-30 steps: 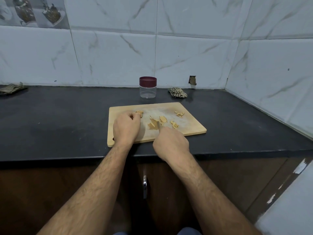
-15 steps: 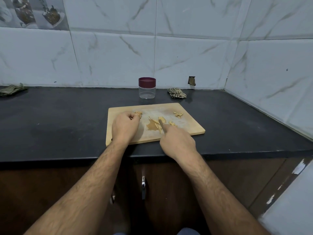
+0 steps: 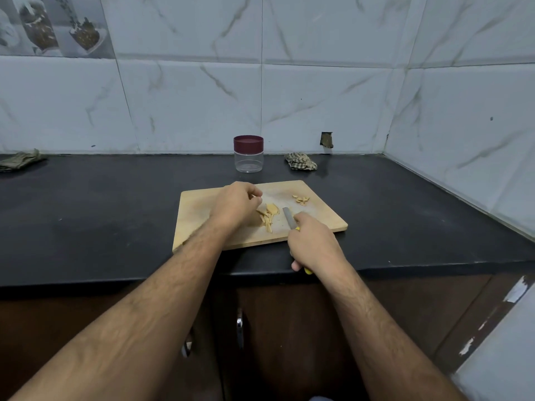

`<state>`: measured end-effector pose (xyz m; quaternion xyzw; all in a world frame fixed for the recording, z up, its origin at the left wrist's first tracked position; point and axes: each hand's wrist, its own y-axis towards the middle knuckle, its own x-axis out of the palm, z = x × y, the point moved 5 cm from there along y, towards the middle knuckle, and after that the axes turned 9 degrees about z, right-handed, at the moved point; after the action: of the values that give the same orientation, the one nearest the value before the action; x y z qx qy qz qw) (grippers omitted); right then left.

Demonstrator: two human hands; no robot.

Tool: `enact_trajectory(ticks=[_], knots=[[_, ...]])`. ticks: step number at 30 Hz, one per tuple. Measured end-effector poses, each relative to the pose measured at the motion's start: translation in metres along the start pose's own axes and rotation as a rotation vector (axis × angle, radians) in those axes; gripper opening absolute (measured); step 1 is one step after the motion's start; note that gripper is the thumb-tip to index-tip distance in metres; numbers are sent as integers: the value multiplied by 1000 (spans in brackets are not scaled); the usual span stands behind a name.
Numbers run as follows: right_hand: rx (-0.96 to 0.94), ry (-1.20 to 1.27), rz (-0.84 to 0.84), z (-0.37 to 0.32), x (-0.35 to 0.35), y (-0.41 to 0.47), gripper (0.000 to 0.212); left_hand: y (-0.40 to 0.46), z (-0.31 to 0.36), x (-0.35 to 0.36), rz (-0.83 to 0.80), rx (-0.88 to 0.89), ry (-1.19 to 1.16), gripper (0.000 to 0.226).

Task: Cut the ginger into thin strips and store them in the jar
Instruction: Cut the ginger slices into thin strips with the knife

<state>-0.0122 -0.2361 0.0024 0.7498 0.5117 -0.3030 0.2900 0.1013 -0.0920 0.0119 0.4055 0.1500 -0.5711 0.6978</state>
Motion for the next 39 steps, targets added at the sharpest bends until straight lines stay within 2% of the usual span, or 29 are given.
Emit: enact_trajectory(ticks=[7, 10, 16, 20, 25, 28, 32, 35, 39], knots=[[-12, -6, 9, 4, 2, 6, 47, 23, 25, 25, -276, 118, 264, 37], [-11, -2, 0, 5, 3, 8, 48, 26, 27, 29, -377, 123, 301, 25], [-19, -31, -14, 4, 4, 9, 44, 31, 26, 30, -390, 90, 167, 9], [-26, -28, 4, 5, 3, 8, 47, 31, 21, 26, -296, 44, -81, 13], [-52, -58, 37, 3, 4, 5, 54, 20, 5, 2, -23, -66, -490, 10], [-47, -79, 28, 2, 3, 5, 44, 5, -16, -5, 119, -145, -450, 4], [-73, -104, 25, -3, 1, 2, 40, -10, -40, -7, 157, -186, -324, 3], [-167, -190, 36, -13, 4, -3, 37, -13, -48, -9, 147, -167, -334, 2], [-286, -288, 31, -30, 13, -14, 52, -11, -55, -12, 139, -177, -417, 4]])
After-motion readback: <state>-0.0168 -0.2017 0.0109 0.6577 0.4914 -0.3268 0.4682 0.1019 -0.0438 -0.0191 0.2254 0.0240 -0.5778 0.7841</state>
